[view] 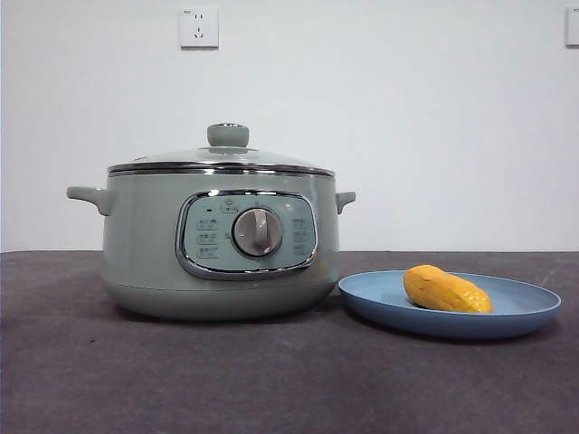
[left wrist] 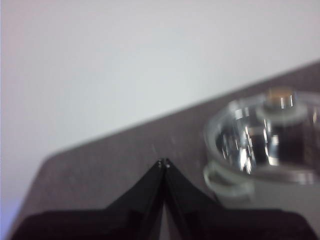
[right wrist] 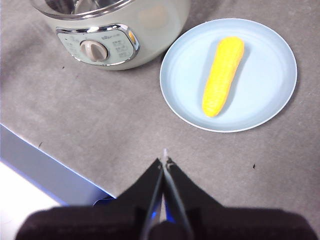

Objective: Take the corn out from the steamer,put the corn on the plate,close the lid

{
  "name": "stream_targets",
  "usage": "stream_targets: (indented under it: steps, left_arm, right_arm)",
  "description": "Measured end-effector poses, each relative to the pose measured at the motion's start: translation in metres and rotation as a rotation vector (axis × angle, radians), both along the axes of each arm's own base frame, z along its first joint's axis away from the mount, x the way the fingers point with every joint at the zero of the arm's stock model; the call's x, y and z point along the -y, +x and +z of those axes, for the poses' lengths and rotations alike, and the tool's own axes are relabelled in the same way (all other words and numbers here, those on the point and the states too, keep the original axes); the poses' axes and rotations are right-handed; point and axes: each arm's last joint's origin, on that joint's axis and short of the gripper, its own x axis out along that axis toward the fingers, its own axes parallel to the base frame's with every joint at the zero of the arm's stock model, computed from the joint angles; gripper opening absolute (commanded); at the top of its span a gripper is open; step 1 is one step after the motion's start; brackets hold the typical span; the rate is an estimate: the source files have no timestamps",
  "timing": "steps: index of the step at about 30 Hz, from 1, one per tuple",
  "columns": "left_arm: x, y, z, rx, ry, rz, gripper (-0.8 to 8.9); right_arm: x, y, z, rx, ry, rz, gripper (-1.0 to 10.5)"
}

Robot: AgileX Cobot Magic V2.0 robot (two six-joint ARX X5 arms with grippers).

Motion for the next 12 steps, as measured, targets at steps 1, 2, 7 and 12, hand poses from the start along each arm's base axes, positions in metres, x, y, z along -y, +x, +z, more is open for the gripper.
stream_targets:
  steps: [1,2,7,12]
  left_arm:
    - [0.000,-0.001,-0.012,-0.012,-0.001,0.004,-0.04]
    - [-0.001,-0.002,-0.021,-0.019,-0.005,0.010,-0.04]
    - [-0.003,-0.005,-0.065,-0.030,-0.042,0.059,-0.04]
    - [-0.004,-0.005,-0.099,-0.053,-0.082,0.083,-0.04]
  right_arm:
    - [0.000,0.000,0.000,0.000,0.000,0.000,0.0]
    - [0.000,0.000,0.000,0.000,0.000,0.000,0.0]
    - [0.000,0.000,0.000,0.000,0.000,0.000,0.0]
    - [0.000,0.000,0.000,0.000,0.000,0.000,0.0]
